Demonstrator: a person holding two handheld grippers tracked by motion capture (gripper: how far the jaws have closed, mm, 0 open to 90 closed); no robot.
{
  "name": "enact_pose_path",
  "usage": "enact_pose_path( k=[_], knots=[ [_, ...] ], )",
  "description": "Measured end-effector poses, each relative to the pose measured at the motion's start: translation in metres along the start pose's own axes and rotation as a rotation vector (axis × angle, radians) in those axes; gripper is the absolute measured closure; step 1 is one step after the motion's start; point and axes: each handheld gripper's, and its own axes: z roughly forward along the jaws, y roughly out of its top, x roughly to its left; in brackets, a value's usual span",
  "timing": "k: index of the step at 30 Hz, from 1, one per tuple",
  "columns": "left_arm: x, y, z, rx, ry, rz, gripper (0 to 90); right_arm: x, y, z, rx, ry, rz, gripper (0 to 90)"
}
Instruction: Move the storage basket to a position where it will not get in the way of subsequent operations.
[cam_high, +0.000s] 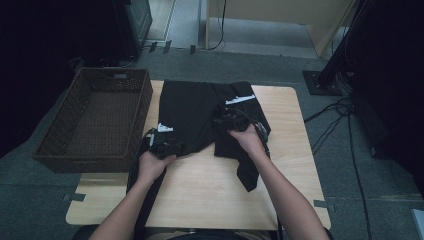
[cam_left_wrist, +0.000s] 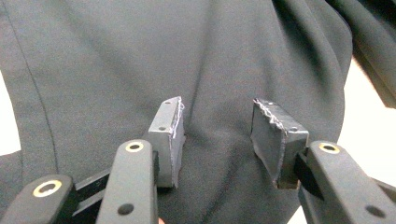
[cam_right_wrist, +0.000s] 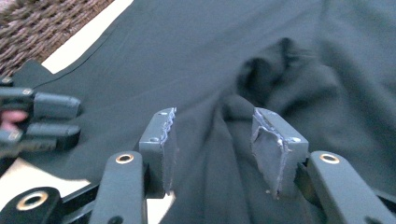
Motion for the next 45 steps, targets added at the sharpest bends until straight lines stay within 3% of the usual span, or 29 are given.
enact_pose_path(
  k=[3, 7, 14, 19, 20, 23, 25, 28, 32, 35, 38, 41, 43, 44, 45],
  knots=[
    [0.000, 0.000, 0.000, 0.002, 0.000, -0.007, 54.2, -0.004, -0.022, -0.020, -0.010, -0.005, 0.015, 51.9],
    [0.000, 0.001, 0.000, 0.006, 0.001, -0.007, 54.4, -0.008, -0.060, -0.035, 0.000, -0.039, -0.015, 48.7],
    [-0.005, 0.000, 0.000, 0.013, 0.029, 0.033, 55.6, -0.018, -0.111, -0.051, 0.026, -0.050, 0.042, 42.1],
    [-0.014, -0.003, 0.002, 0.009, 0.096, 0.131, 58.4, -0.016, -0.127, -0.052, 0.047, -0.073, 0.019, 41.2],
    [-0.014, -0.003, 0.002, 0.011, 0.092, 0.130, 60.0, -0.015, -0.129, -0.051, 0.052, -0.080, 0.014, 41.6],
    [-0.015, -0.003, 0.002, 0.006, 0.070, 0.126, 70.4, -0.011, -0.131, -0.044, 0.082, -0.096, -0.009, 51.4],
    [-0.016, -0.003, 0.002, 0.010, 0.054, 0.133, 78.3, -0.007, -0.130, -0.045, 0.081, -0.135, -0.042, 76.2],
    [-0.016, -0.003, 0.002, 0.013, 0.044, 0.129, 81.8, -0.006, -0.120, -0.058, 0.030, -0.068, 0.003, 88.4],
    [-0.012, -0.002, 0.002, 0.015, 0.017, 0.092, 82.0, 0.009, -0.102, -0.084, -0.052, 0.001, 0.002, 88.9],
    [-0.012, -0.002, 0.002, 0.017, 0.018, 0.090, 82.0, 0.026, -0.092, -0.090, -0.055, 0.052, -0.021, 88.6],
    [-0.011, -0.001, 0.002, 0.019, 0.013, 0.087, 81.9, 0.044, -0.092, -0.078, -0.034, 0.102, -0.040, 86.8],
    [-0.010, -0.001, 0.001, 0.020, 0.011, 0.087, 81.8, 0.060, -0.098, -0.057, 0.030, 0.151, -0.037, 85.5],
    [-0.010, -0.002, 0.001, 0.020, 0.010, 0.086, 81.8, 0.070, -0.105, -0.045, 0.064, 0.213, -0.034, 75.3],
    [-0.010, -0.001, 0.001, 0.022, 0.008, 0.085, 81.9, 0.074, -0.107, -0.041, 0.075, 0.224, -0.048, 67.5],
    [-0.009, -0.001, 0.001, 0.024, 0.001, 0.085, 82.3, 0.076, -0.107, -0.038, 0.066, 0.205, -0.064, 63.6]
  ],
)
